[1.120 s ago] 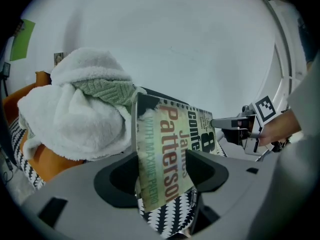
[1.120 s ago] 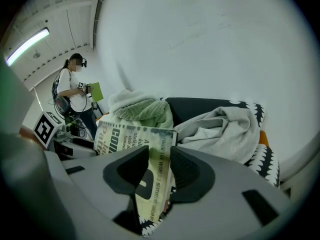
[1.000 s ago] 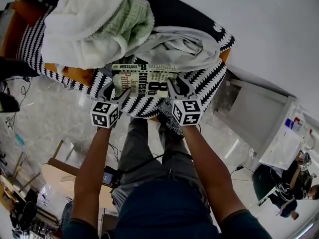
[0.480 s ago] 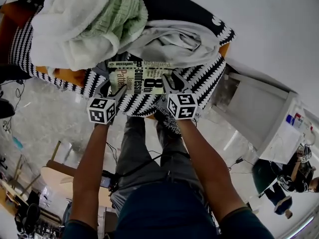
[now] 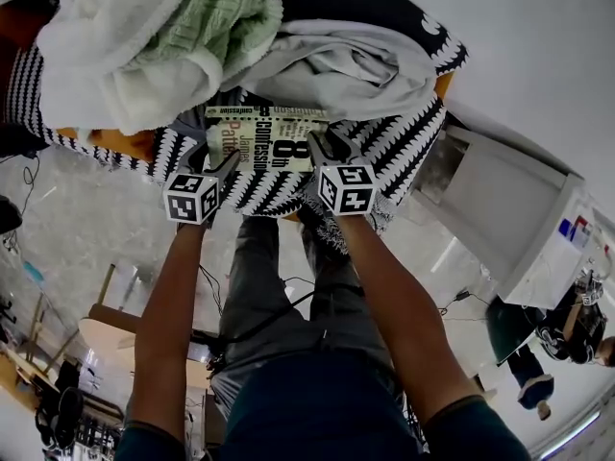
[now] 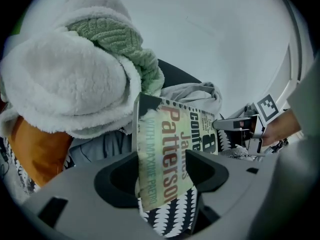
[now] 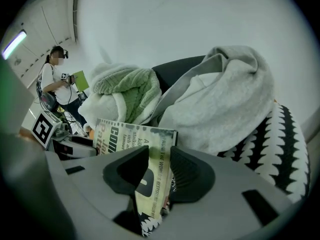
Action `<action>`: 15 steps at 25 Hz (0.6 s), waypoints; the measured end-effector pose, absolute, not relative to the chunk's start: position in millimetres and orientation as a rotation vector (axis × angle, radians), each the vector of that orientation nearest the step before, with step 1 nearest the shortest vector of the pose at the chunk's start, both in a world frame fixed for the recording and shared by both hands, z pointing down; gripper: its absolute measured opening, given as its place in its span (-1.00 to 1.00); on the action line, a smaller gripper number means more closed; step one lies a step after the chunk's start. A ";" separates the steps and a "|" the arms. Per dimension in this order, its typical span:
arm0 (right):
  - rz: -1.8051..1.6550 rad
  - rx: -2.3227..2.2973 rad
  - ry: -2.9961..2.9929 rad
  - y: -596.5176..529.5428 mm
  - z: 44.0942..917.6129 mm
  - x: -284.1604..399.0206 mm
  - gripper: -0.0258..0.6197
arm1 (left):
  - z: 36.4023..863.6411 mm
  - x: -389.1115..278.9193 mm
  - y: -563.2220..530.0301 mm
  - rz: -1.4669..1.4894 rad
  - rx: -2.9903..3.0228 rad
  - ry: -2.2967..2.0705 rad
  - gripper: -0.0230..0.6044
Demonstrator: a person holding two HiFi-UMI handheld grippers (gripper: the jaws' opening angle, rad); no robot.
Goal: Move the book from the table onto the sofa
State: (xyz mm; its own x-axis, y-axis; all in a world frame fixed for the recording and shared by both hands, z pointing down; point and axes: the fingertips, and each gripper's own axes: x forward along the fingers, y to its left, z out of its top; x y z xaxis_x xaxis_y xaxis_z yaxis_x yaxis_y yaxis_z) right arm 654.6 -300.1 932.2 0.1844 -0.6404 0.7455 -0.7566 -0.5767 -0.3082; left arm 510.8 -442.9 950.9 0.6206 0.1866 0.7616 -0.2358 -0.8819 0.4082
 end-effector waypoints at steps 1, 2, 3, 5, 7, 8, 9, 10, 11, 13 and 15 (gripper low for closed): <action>1.358 2.311 -1.371 -300.1 935.7 654.2 -0.47 | 954.4 510.7 -443.1 1.196 2.364 -0.036 0.00; 1.365 2.307 -1.367 -300.2 939.0 654.1 -0.47 | 957.7 510.6 -443.3 1.201 2.359 -0.034 0.00; 1.372 2.304 -1.364 -300.5 942.2 654.2 -0.47 | 961.0 510.6 -443.5 1.205 2.354 -0.032 0.00; 1.386 2.298 -1.356 -300.5 948.9 654.9 -0.47 | 967.6 511.3 -443.2 1.213 2.345 -0.026 0.00; 1.401 2.291 -1.349 -299.6 956.2 654.8 -0.47 | 974.6 511.0 -442.1 1.223 2.335 -0.019 0.00; 1.410 2.286 -1.345 -298.9 960.3 654.5 -0.47 | 978.4 510.7 -441.5 1.228 2.330 -0.016 0.00; 1.418 2.280 -1.341 -298.0 964.4 654.1 -0.47 | 982.0 510.6 -441.1 1.233 2.327 -0.012 0.00; 1.426 2.274 -1.337 -296.9 968.5 653.6 -0.47 | 985.7 510.6 -440.5 1.238 2.324 -0.008 0.00; 1.434 2.267 -1.332 -295.5 972.4 653.0 -0.47 | 989.4 510.4 -439.6 1.244 2.319 -0.004 0.00; 1.450 2.250 -1.324 -292.7 980.7 650.5 -0.47 | 997.7 508.6 -437.2 1.261 2.307 0.005 0.00; 1.466 2.229 -1.317 -290.9 990.1 647.6 -0.47 | 1006.7 506.3 -435.9 1.278 2.296 0.017 0.00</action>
